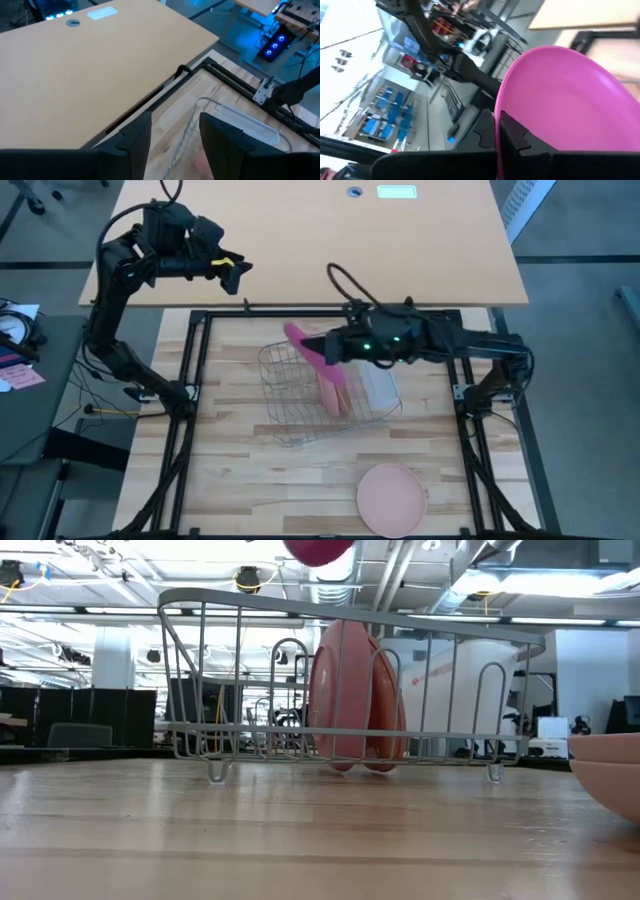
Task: Sort dishes
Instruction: Put the pink plate in the dish rack
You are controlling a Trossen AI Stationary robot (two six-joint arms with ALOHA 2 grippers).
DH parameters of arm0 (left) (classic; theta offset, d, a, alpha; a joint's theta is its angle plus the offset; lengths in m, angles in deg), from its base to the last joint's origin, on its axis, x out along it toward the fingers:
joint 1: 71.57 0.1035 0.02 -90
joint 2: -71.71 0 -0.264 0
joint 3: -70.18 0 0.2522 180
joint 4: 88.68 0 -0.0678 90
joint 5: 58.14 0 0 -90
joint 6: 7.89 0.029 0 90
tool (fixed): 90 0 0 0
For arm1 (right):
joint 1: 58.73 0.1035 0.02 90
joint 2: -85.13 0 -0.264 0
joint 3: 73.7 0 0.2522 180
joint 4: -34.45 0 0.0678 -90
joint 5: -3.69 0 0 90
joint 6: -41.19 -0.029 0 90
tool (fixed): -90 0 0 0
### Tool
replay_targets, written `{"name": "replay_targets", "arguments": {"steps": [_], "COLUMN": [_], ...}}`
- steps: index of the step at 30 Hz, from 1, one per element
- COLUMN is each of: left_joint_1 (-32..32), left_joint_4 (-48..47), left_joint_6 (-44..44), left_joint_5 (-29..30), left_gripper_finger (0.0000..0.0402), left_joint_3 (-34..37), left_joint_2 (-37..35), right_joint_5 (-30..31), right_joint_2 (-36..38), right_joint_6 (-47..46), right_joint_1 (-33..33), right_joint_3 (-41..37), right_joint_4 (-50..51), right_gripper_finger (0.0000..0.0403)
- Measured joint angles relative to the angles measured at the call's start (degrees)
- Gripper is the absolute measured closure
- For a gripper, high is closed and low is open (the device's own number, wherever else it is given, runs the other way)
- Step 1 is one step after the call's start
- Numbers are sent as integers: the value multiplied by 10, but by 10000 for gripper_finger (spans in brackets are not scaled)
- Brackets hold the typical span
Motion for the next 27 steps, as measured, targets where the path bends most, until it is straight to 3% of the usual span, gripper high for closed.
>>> {"name": "replay_targets", "arguments": {"steps": [6,12,18,22,27], "left_joint_1": [0,0,0,0,0], "left_joint_4": [1,1,2,2,3], "left_joint_6": [-7,-23,-31,-40,-48], "left_joint_5": [0,-1,-10,-10,-9], "left_gripper_finger": [240,240,240,240,240], "left_joint_3": [0,0,0,0,0], "left_joint_2": [0,0,0,0,0], "right_joint_5": [-49,-101,-103,-64,-56], "right_joint_2": [-21,22,105,162,210], "right_joint_6": [28,86,148,185,194], "right_joint_1": [-34,-73,-96,-99,-61], "right_joint_3": [-1,-1,0,0,-20], "right_joint_4": [-4,6,47,132,187], "right_gripper_finger": [403,403,403,403,403]}}
